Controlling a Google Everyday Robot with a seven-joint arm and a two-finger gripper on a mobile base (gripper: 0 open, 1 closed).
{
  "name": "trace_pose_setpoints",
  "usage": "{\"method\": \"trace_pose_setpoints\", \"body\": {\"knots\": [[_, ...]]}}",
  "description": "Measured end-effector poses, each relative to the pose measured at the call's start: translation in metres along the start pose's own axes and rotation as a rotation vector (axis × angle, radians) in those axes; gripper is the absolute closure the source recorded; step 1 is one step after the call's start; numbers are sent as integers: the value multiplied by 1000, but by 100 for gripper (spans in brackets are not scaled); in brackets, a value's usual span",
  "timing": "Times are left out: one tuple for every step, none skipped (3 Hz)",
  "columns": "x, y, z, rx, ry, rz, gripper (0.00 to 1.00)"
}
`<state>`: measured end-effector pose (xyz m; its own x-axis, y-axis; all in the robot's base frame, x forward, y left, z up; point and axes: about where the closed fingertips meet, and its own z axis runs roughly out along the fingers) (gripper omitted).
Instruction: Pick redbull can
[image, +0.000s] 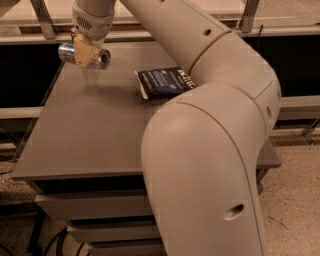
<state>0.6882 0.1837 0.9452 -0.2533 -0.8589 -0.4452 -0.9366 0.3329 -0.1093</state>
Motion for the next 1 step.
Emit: {"method": "trace_pose_setpoints", "body": {"knots": [[-1, -3, -4, 0, -5, -5, 100]]}}
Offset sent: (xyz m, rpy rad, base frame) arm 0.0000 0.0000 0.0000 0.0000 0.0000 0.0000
